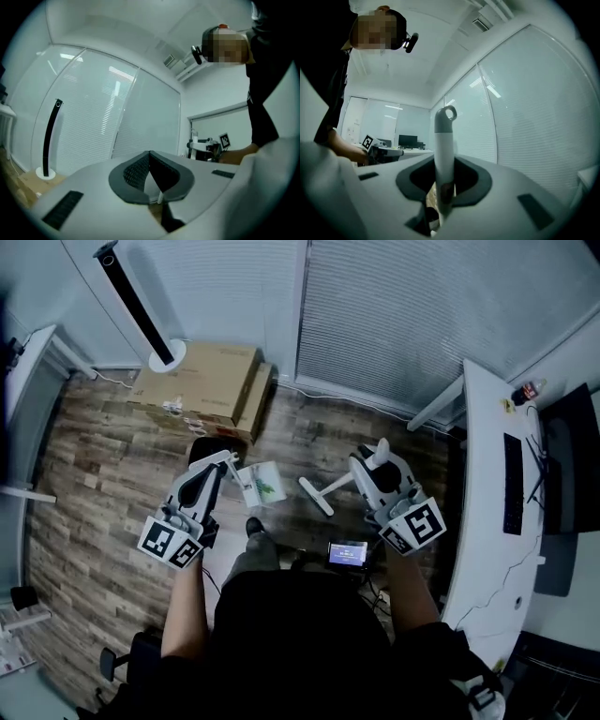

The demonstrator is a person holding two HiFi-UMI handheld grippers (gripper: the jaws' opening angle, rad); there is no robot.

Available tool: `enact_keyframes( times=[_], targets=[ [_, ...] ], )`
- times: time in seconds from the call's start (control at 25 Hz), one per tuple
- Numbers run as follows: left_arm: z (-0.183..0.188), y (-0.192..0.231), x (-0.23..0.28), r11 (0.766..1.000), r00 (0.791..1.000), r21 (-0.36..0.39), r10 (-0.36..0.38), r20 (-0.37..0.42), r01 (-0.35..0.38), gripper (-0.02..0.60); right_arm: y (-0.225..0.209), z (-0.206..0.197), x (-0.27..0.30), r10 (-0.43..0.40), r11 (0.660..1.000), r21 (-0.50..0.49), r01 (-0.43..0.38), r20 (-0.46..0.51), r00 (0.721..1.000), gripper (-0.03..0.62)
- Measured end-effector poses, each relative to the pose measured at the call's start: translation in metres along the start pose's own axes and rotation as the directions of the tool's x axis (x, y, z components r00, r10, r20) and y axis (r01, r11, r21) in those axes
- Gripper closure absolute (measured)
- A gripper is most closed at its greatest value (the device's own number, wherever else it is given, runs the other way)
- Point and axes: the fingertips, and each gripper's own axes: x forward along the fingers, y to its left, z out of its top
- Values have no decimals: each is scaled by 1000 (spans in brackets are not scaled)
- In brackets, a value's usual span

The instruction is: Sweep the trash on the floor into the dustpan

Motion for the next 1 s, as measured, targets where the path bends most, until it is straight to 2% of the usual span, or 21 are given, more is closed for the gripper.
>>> enact_keyframes(
  times=[0.2, 0.32, 0.44, 0.56, 0.68, 0.88, 1.0],
  targets=[
    [10, -61, -26, 1000, 998, 16, 0, 64, -1, 588, 6, -9, -55, -10, 999, 30, 11, -38, 999, 517],
    [10, -90, -43, 1000, 994, -7, -9, 110, 10, 588, 14, -15, -86, -33, 998, 57, 35, -32, 999, 516],
    [1, -110, -59, 999, 995, -24, -20, 93, 22, 588, 26, -22, -110, -52, 996, 75, 54, -25, 998, 516],
    [-11, -120, -74, 1000, 999, -20, -9, 52, 10, 588, 44, -26, -128, -52, 995, 84, 54, -26, 998, 516],
    [-21, -122, -89, 999, 999, -40, 9, 46, -8, 588, 64, -31, -141, -71, 993, 88, 73, -32, 997, 516],
    [-32, -132, -114, 998, 998, -53, 18, 53, -15, 588, 93, -38, -167, -156, 984, 86, 159, -41, 987, 516],
    [-28, -136, -135, 999, 999, -30, 14, 51, -13, 588, 114, -36, -179, -186, 978, 86, 190, -60, 981, 516]
  ],
)
